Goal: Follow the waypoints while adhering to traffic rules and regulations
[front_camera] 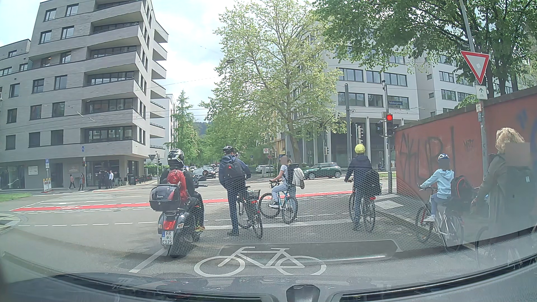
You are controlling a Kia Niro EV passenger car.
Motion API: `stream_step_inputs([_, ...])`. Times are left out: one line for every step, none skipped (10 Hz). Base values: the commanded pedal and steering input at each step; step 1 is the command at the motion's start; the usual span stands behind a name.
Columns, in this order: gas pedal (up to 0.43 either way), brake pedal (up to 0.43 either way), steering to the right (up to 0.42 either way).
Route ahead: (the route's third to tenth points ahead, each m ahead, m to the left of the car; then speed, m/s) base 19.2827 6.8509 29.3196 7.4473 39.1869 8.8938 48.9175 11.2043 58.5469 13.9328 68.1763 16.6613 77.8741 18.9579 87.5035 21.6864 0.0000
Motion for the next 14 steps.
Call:
stream_step_inputs([0.0, 0.268, -0.016])
stream_step_inputs([0.0, 0.268, -0.016])
stream_step_inputs([0.0, 0.268, -0.016])
stream_step_inputs([0.0, 0.268, -0.016])
stream_step_inputs([0.0, 0.268, -0.016])
stream_step_inputs([0.0, 0.268, -0.017])
stream_step_inputs([0.0, 0.268, -0.016])
stream_step_inputs([0.0, 0.268, -0.016])
stream_step_inputs([0.0, 0.268, -0.016])
stream_step_inputs([0.0, 0.268, -0.016])
stream_step_inputs([0.0, 0.268, -0.017])
stream_step_inputs([0.0, 0.268, -0.017])
stream_step_inputs([0.0, 0.268, -0.016])
stream_step_inputs([0.0, 0.268, -0.016])
